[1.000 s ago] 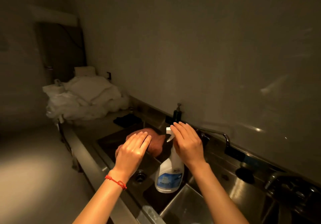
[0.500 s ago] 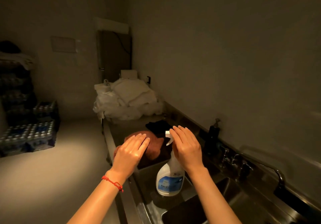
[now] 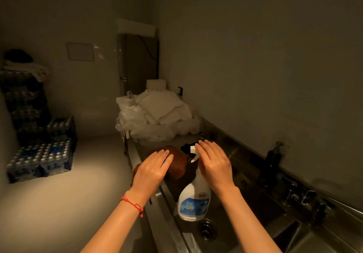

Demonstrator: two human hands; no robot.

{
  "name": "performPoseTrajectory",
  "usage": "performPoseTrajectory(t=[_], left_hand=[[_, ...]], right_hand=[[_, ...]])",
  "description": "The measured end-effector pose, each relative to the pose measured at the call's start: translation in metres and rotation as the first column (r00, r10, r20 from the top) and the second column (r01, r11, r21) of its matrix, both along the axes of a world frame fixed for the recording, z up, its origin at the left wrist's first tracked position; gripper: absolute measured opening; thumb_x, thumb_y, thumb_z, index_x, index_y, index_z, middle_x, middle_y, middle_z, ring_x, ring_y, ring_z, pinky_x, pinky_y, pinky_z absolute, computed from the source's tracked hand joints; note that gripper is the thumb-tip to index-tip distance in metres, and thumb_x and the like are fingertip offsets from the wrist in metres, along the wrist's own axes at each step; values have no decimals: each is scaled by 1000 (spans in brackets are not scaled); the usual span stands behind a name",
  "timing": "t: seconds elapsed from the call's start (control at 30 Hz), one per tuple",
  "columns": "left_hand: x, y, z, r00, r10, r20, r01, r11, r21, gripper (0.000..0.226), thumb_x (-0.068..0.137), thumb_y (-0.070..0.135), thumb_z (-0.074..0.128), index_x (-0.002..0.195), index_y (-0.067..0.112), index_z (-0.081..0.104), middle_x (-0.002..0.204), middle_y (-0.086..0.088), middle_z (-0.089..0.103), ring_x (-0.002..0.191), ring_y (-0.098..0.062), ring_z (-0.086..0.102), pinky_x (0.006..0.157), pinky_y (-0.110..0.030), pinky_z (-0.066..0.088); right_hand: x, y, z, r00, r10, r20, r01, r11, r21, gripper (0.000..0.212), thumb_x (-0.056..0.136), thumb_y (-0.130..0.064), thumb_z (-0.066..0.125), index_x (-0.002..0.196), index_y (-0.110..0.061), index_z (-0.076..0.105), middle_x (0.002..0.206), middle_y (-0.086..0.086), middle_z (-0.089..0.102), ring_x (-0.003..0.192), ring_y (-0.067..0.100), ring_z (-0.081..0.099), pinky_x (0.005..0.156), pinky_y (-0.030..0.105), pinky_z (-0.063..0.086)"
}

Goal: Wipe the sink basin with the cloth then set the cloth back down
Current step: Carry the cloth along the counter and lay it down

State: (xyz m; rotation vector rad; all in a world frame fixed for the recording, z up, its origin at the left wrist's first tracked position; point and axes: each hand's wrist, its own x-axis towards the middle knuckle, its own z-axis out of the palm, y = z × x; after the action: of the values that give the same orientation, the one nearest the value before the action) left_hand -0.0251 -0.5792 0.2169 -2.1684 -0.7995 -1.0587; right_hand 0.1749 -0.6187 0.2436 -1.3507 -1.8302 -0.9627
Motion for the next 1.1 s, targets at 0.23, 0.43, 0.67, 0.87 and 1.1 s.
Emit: performPoseTrajectory(t=[0.23, 0.43, 0.67, 0.87, 1.1], left_hand=[[-31, 75, 8, 999, -46, -2, 46, 996, -72, 60, 35, -14, 89, 92, 1, 78, 92, -17, 76, 84, -29, 75, 71, -42, 61], [-49, 129, 12, 992, -122, 11, 123, 989, -77, 61, 34, -17, 88, 92, 1, 78, 92, -17, 76, 83, -29, 75, 71, -43, 60], [-40, 188, 6, 982, -181, 45, 181, 983, -3, 38, 59, -19, 70, 92, -2, 78, 92, -20, 76, 82, -32, 75, 71, -44, 60], [-7, 233, -2, 977, -212, 29, 213, 977, -25, 42, 73, -5, 40, 91, 0, 78, 93, -18, 76, 82, -28, 76, 72, -42, 61], [39, 282, -2, 968, -251, 7, 251, 968, 1, 45, 78, -9, 37, 91, 0, 78, 92, -17, 76, 81, -28, 76, 70, -41, 61]], right_hand=[[-31, 64, 2, 997, -74, -14, 74, 997, 1, 41, 62, 1, 80, 102, -3, 70, 103, 13, 72, 99, 26, 67, 88, 41, 53], [-47, 111, 2, 990, -139, -36, 140, 990, 32, 43, 61, 3, 81, 102, -2, 70, 103, 15, 71, 98, 29, 68, 87, 43, 53], [-44, 152, 0, 980, -192, -43, 194, 981, 27, 44, 60, 1, 81, 102, -2, 69, 103, 16, 71, 98, 29, 67, 87, 44, 52], [-18, 192, -6, 980, -196, -26, 197, 980, 30, 41, 61, 1, 80, 101, -2, 70, 101, 15, 72, 97, 28, 68, 84, 44, 55], [20, 234, -11, 976, -219, -17, 219, 975, 29, 42, 58, 3, 81, 99, -2, 70, 100, 15, 72, 96, 28, 68, 85, 43, 54]])
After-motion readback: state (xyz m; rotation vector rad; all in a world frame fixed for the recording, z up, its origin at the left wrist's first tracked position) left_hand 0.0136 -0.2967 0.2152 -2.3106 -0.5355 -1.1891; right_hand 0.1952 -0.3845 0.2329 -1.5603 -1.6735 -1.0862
